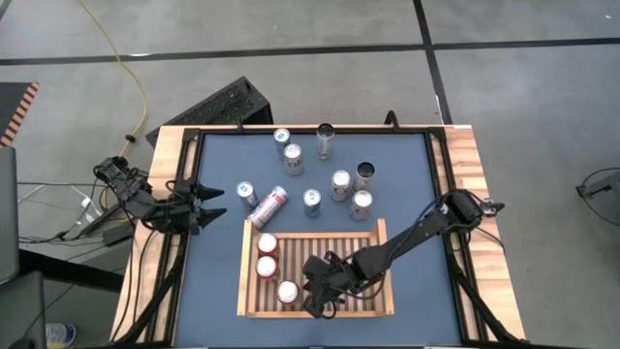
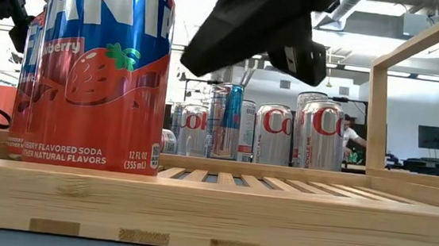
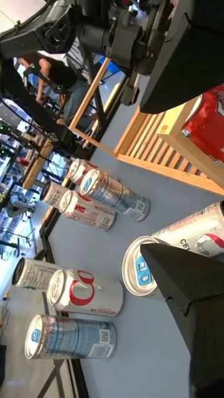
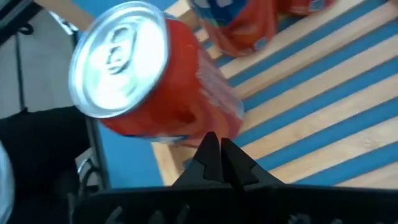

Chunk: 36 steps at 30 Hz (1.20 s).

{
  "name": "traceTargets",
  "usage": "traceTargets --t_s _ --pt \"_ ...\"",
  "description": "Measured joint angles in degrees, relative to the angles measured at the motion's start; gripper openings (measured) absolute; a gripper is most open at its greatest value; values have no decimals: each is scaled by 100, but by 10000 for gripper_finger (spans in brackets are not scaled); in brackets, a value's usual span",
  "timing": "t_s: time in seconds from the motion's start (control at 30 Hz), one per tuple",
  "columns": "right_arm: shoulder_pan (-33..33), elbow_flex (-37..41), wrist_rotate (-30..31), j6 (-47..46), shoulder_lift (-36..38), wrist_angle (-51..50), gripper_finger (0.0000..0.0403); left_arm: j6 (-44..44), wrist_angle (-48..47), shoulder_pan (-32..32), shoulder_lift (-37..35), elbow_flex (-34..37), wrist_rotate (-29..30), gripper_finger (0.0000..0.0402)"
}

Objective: Place canned beverage on shelf
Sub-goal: Put the red soda can on the shelf aligned with the other red soda can

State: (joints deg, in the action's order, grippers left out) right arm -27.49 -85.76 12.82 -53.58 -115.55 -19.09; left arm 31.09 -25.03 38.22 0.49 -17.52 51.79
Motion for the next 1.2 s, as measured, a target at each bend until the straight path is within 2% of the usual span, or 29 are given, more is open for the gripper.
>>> traceTargets --t_s 0.4,0.57,0.9,1.2 --pt "64 0 -8 288 -2 321 0 2 -88 0 0 0 0 348" --pt "139 -1 7 693 -2 607 0 4 -121 1 0 0 0 348" --pt "168 0 -61 369 -6 -193 0 11 -121 2 0 0 0 348" --pt "-120 -6 -74 -156 -104 -348 0 9 -121 1 0 0 0 348"
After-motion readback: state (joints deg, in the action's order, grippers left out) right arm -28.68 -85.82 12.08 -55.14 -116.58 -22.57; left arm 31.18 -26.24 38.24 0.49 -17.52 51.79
